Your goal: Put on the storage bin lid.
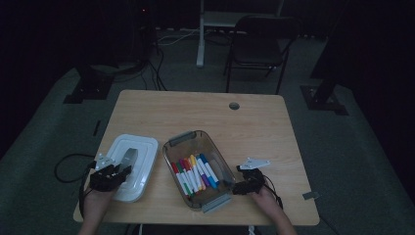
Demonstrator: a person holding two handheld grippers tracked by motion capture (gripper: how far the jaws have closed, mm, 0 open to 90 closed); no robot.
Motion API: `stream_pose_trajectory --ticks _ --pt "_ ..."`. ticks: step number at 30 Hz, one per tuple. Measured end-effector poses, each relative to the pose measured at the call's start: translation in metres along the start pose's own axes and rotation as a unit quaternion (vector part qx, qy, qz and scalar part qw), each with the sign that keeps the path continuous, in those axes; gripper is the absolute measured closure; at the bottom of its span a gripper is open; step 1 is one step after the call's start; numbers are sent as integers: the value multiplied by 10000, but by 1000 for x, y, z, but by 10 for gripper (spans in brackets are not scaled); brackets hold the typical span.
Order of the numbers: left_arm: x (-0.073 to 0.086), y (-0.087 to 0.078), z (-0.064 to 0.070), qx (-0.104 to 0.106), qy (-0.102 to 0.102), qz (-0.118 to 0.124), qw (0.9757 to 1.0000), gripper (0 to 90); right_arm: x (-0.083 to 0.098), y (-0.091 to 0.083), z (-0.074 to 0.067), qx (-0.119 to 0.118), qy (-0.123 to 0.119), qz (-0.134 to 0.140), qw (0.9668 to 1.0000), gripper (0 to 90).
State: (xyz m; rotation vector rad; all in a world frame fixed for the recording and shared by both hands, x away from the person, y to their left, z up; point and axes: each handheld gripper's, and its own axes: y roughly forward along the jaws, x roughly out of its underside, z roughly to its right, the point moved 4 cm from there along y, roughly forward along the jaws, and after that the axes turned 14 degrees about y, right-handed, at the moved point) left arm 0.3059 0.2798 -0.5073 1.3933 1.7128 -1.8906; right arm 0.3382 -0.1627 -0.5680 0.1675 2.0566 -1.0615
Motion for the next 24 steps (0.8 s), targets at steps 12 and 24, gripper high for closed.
stream_pose_trajectory --ticks 12,24 --pt "-25 -40 -1 206 113 382 9990 684 -1 4 -18 -293 -250 1 9993 130" --pt "-51 -63 17 568 360 737 9950 684 -1 16 -47 -576 -597 -10 9966 130"
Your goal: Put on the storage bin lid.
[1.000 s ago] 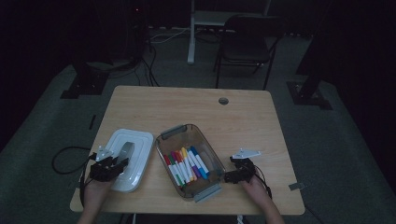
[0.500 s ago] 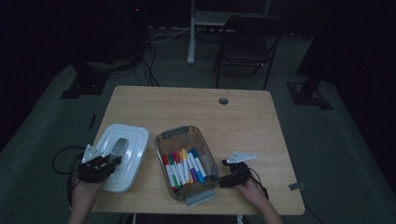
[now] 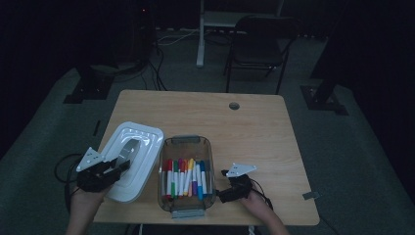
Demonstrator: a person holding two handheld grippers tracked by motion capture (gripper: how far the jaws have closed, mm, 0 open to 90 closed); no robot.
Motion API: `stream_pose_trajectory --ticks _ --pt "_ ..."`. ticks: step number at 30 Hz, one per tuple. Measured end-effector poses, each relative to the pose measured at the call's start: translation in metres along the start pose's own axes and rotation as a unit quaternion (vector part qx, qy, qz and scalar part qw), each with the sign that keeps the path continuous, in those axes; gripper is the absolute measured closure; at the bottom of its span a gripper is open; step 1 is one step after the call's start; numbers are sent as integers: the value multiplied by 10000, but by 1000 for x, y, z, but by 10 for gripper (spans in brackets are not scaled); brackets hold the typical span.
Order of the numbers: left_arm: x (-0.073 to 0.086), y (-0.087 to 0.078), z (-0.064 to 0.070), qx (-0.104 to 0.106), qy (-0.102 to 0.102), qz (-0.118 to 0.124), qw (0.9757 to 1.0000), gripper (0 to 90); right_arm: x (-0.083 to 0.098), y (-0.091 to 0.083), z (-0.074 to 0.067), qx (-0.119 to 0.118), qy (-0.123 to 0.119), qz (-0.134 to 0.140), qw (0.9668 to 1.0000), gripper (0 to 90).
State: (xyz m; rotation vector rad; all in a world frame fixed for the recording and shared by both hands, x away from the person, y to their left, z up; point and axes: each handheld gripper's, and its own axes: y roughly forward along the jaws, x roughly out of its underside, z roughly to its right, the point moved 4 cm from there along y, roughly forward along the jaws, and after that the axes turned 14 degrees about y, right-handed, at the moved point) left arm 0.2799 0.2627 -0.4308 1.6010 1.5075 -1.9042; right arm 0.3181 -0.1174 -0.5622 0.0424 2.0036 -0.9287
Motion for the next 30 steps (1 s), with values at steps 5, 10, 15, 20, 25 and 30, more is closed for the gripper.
stream_pose_trajectory --ticks 5,10,15,20,25,30 --pt "-10 0 5 99 135 -1 9999 684 -3 7 -4 101 -37 4 9999 130" --pt "-19 1 10 231 247 37 9994 684 -7 16 -14 40 -176 10 9998 130" --pt "-26 1 15 298 365 38 9989 684 -12 30 -26 -15 -382 14 9993 130" --pt "-28 1 17 366 445 22 9983 684 -18 44 -40 -147 -531 -36 9985 128" --pt "-29 1 19 442 525 -7 9976 684 -23 58 -52 -271 -570 -50 9980 119" --pt "-30 1 21 552 580 18 9968 684 -28 67 -57 -167 -520 -4 9985 118"
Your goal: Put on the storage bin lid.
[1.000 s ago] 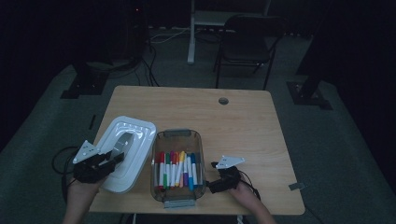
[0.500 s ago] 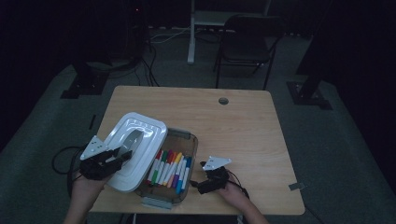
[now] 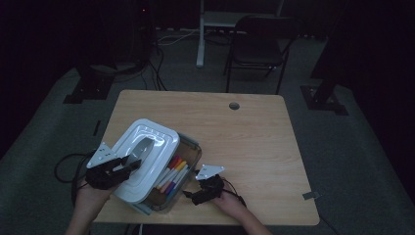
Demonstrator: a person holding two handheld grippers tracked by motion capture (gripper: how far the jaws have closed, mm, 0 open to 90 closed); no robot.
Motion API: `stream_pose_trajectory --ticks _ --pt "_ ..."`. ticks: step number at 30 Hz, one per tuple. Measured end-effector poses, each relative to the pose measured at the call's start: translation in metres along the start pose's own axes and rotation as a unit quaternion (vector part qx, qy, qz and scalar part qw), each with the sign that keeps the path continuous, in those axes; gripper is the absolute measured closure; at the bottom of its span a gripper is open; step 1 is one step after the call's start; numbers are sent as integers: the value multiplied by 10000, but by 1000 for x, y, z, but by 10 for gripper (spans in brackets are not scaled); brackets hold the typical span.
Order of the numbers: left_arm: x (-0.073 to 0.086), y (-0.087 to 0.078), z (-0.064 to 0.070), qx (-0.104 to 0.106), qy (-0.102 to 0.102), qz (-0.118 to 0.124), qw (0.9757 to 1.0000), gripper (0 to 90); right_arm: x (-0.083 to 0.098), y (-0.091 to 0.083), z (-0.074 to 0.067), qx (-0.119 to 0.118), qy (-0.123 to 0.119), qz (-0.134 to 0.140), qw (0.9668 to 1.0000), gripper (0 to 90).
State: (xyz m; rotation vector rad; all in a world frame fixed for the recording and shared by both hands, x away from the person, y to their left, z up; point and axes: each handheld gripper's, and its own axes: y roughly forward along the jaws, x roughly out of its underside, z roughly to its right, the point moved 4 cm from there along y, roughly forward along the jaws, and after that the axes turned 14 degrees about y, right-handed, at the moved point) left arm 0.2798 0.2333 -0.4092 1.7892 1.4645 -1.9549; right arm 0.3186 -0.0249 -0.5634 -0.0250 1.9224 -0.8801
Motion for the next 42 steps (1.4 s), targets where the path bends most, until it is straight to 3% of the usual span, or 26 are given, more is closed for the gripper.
stream_pose_trajectory --ticks 8,13,16,22,25,36,42 --pt "-5 12 9 212 80 -31 9997 684 -6 11 -7 12 -41 37 10000 119" --pt "-7 19 12 274 41 -70 9996 684 -4 7 -8 -41 -51 54 10000 119" --pt "-9 27 16 339 65 -87 9994 684 -1 -1 -3 46 -50 106 9999 119" --pt "-8 40 21 460 33 -192 9987 684 3 -18 18 274 250 252 9990 119" --pt "-5 45 23 438 118 -287 9986 684 3 -22 24 346 298 300 9985 119" --pt "2 50 27 512 69 -320 9981 685 4 -24 28 341 369 322 9982 119" --pt "4 50 28 491 -2 -192 9986 685 5 -24 29 331 383 285 9983 119"
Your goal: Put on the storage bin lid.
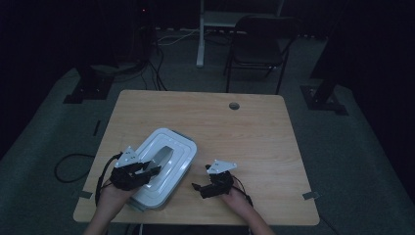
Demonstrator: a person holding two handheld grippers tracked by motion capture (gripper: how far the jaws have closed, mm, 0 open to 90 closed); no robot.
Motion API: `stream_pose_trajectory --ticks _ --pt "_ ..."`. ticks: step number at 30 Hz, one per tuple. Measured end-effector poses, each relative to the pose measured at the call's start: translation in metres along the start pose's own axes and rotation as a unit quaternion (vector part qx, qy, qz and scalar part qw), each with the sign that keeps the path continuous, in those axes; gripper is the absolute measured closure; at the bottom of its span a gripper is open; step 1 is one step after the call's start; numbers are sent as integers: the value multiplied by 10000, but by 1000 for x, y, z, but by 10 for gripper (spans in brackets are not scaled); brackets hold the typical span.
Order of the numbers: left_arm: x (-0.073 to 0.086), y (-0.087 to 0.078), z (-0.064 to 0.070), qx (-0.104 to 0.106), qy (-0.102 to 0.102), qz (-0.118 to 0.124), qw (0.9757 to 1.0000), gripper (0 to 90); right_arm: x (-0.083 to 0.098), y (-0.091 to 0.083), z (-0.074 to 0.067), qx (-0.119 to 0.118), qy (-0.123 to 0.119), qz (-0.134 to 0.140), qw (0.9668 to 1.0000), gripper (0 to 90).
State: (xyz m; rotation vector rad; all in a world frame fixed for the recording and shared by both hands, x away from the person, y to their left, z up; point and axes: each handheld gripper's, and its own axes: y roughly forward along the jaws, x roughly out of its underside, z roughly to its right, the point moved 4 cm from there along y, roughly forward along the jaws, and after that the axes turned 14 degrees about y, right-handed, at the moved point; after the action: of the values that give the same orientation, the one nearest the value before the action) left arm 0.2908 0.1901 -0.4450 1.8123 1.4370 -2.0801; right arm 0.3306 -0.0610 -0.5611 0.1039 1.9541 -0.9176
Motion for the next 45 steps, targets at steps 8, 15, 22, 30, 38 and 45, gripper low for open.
stream_pose_trajectory --ticks 8,15,22,30,38,45 --pt "-6 -15 -3 43 -15 138 9999 609 -3 -6 3 18 18 63 10000 119" --pt "-13 -37 -16 74 -150 614 9980 458 -7 -14 10 107 108 185 9997 119" --pt "-9 -49 -39 -60 -283 1171 9927 271 -7 -18 15 152 155 218 9995 119" --pt "12 -48 -73 -690 -360 1110 9908 4 -6 -19 17 167 173 178 9996 119" --pt "40 -40 -109 -1234 -406 1419 9813 4 -6 -16 13 137 149 160 9997 119" --pt "86 -16 -139 -1422 -949 969 9805 5 -6 -13 9 65 173 93 9998 119"
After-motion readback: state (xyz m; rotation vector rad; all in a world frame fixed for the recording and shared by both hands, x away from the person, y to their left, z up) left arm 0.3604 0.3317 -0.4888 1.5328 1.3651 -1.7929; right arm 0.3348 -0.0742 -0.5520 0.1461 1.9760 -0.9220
